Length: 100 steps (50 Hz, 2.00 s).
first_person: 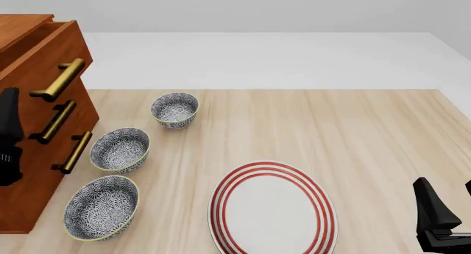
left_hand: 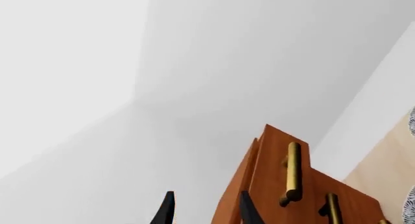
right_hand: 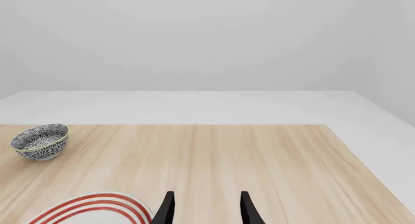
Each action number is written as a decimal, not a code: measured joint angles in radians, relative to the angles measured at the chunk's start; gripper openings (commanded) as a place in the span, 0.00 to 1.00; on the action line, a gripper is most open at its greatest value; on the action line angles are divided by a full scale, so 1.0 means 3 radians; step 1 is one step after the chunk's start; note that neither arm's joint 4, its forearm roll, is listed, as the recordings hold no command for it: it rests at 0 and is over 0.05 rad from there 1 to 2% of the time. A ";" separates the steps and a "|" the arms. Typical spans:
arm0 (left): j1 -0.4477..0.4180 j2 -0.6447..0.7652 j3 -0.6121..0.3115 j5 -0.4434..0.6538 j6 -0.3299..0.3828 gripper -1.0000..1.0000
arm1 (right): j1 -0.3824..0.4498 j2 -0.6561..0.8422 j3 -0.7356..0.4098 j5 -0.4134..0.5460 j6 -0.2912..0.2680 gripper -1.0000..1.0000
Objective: Open the top drawer of the cabinet.
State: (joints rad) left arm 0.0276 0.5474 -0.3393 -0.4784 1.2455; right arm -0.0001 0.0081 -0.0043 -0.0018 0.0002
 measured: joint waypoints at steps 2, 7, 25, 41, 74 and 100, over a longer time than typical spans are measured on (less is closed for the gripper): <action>-0.0007 -0.0004 -0.0075 0.0090 -0.0090 1.00 | 0.0000 0.0000 0.0000 0.0000 0.0000 1.00; -0.0017 0.0025 -0.0295 0.0317 -0.0354 1.00 | 0.0000 0.0000 0.0000 0.0000 0.0000 1.00; -0.0089 0.0131 -0.1005 0.0977 -0.1053 1.00 | 0.0000 0.0000 0.0000 0.0000 0.0000 1.00; 0.0032 0.0151 -0.1631 0.1750 -0.1856 1.00 | 0.0001 -0.0007 -0.0051 0.0059 0.0000 1.00; 0.0043 0.0559 -0.2342 0.2550 -0.2943 1.00 | 0.0004 -0.0025 -0.0209 0.0234 0.0000 1.00; 0.0323 0.0847 -0.2851 0.3111 -0.3699 1.00 | 0.0004 -0.0026 -0.0220 0.0247 0.0000 1.00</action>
State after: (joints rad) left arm 0.1245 0.8014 -1.1944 0.4549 0.1360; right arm 0.0012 0.0003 -0.0704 0.0721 0.0003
